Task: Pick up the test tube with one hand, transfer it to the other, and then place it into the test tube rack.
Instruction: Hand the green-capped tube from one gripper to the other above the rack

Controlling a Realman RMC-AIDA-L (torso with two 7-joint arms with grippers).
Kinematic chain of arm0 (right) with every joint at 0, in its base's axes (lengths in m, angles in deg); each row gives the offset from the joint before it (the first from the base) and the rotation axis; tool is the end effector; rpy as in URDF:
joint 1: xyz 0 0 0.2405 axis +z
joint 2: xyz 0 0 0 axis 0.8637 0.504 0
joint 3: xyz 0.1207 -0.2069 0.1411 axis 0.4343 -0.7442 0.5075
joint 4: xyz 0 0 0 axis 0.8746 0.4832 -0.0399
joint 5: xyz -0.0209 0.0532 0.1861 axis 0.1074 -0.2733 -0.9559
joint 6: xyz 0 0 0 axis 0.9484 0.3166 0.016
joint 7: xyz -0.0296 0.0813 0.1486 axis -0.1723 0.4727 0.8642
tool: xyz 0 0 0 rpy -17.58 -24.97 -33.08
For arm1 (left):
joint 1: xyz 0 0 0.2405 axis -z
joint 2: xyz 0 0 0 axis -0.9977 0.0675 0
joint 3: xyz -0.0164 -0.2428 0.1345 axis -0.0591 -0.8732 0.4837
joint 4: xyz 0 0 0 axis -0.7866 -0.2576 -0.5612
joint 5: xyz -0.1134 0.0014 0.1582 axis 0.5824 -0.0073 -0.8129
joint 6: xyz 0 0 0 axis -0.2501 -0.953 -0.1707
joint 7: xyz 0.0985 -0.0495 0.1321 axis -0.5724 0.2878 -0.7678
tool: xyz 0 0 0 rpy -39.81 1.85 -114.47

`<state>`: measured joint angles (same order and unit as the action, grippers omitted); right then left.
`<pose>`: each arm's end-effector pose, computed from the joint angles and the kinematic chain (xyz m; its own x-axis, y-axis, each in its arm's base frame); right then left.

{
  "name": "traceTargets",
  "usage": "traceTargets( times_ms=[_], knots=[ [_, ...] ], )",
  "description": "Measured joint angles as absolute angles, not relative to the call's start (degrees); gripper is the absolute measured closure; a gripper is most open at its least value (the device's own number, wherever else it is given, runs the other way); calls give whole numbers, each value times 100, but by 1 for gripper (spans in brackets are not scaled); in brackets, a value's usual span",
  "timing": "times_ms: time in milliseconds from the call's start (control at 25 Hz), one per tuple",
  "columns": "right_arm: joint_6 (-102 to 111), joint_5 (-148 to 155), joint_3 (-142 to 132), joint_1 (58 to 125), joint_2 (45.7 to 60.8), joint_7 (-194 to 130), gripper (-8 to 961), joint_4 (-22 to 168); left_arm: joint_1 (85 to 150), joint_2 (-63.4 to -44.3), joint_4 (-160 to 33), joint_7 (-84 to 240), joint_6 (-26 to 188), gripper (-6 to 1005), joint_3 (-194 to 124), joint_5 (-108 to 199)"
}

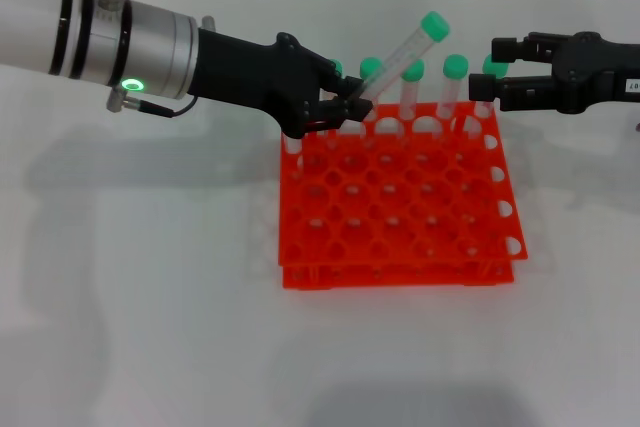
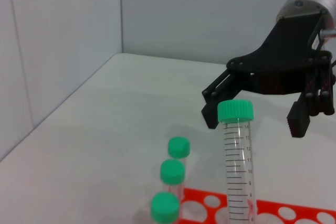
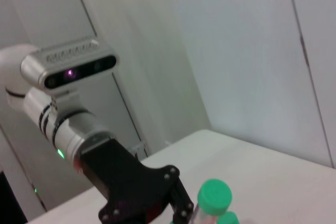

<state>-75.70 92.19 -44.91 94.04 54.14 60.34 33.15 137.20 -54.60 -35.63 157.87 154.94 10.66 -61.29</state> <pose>0.2146 0.3790 0.0135 0.7419 -0.3633 -0.5635 -0.4968 -0.8623 -0.0981 -0.1676 0.4035 -0.0631 0.9506 0.1373 0.2783 0.1682 -0.9816 -0.0901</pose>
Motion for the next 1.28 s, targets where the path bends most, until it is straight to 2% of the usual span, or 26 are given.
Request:
traceTargets(
  times_ms=[160,640,960,1280],
  knots=[
    [-7519,8880,-4499,9263,5571,5850,85,3396,13726,-5509,-3534,15710,15524,786,1074,-6120],
    [-7561,7731,-4542,9236,5590,5111,92,4456,13728,-5586,-3523,15515,15525,784,1057,-6110],
    [-7560,7053,-4665,9517,5670,4115,96,5433,13740,-5627,-3511,15502,15447,782,1043,-6110],
    [-7506,6368,-4852,9685,5670,3185,101,6252,13761,-5639,-3511,15489,15392,780,1040,-6084]
  ],
)
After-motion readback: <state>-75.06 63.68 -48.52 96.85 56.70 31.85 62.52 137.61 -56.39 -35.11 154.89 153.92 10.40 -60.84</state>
